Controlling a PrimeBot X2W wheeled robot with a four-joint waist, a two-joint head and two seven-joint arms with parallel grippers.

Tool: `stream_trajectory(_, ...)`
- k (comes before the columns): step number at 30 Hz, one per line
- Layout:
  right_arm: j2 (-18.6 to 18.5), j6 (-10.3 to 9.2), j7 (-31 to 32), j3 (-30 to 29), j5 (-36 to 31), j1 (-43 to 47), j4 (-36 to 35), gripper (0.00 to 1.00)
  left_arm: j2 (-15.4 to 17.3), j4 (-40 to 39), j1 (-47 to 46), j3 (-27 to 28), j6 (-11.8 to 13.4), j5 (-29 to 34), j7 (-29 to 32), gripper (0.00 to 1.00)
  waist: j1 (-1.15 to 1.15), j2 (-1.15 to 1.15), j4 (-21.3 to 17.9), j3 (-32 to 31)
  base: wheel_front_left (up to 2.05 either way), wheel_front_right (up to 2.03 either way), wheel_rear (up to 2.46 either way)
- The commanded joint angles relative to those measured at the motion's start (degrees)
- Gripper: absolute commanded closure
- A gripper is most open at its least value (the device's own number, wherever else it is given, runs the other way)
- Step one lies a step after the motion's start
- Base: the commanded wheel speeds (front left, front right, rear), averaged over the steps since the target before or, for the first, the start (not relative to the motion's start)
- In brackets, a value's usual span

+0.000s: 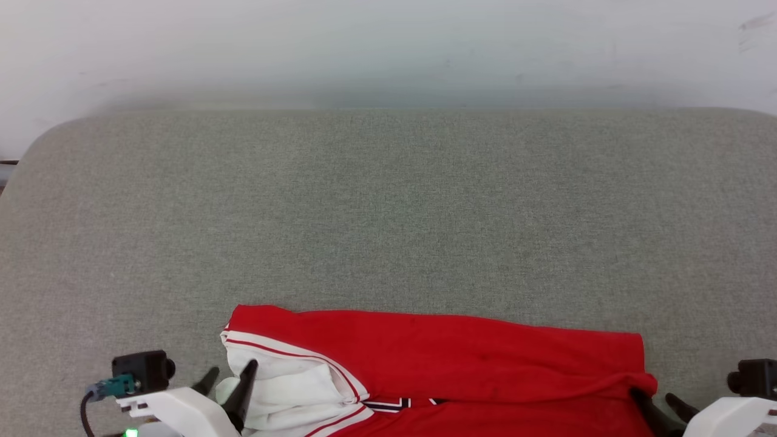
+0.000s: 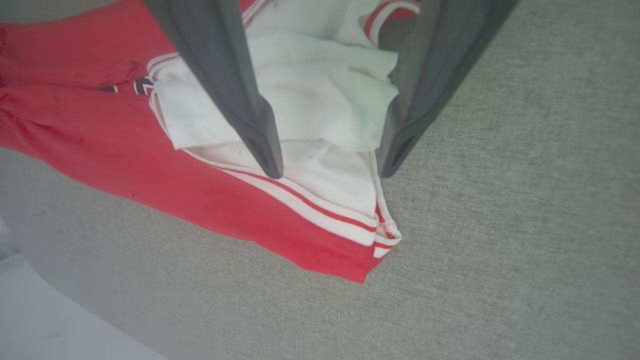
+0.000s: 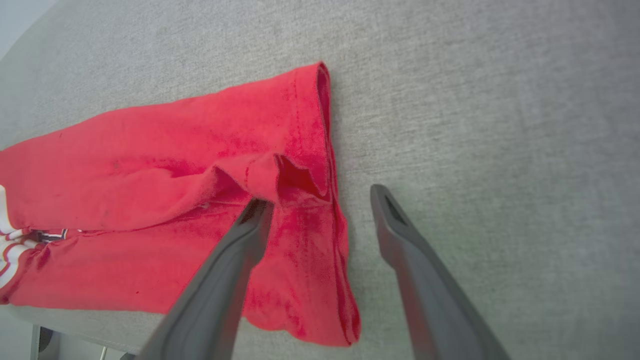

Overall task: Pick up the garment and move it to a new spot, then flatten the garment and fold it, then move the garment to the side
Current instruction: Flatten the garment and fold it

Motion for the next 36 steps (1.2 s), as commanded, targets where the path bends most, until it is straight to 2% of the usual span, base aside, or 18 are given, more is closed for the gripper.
stream_trajectory(1,-0.3,-0.05,0.4,-0.3,0.0,0.6,-0.7,0.00,0.3,-0.3,-1.0,0.4,0.3,0.5,-0.7,0.00,0.00,0.00,-0.1,-0.3,0.00,0.00,0.00)
stream_trajectory(13,-3.7,-0.05,11.4,-5.9,-1.1,2.4,-12.3,0.00,0.8,-8.8,-2.5,3.3,6.1,11.6,-14.6,0.00,0.00,0.00,1.1,-1.2,0.00,0.00,0.00)
stream_trajectory(17,-3.9,-0.05,14.5,-5.5,-1.2,0.9,-13.5,0.00,0.7,-11.5,-3.1,2.9,8.1,15.1,-17.2,0.00,0.00,0.00,2.2,-0.2,0.00,0.00,0.00)
stream_trajectory(29,-1.3,-0.05,15.0,-1.2,0.5,-0.6,-3.9,0.00,-0.1,-15.8,-4.8,2.0,10.0,18.5,-18.7,0.00,0.00,0.00,5.0,3.5,0.00,0.00,0.00)
stream_trajectory(36,-0.2,-0.03,13.5,5.1,4.0,-0.8,0.5,0.00,0.0,-15.6,-5.1,2.3,10.6,18.6,-18.7,0.00,0.00,0.00,4.9,4.1,0.00,0.00,0.00)
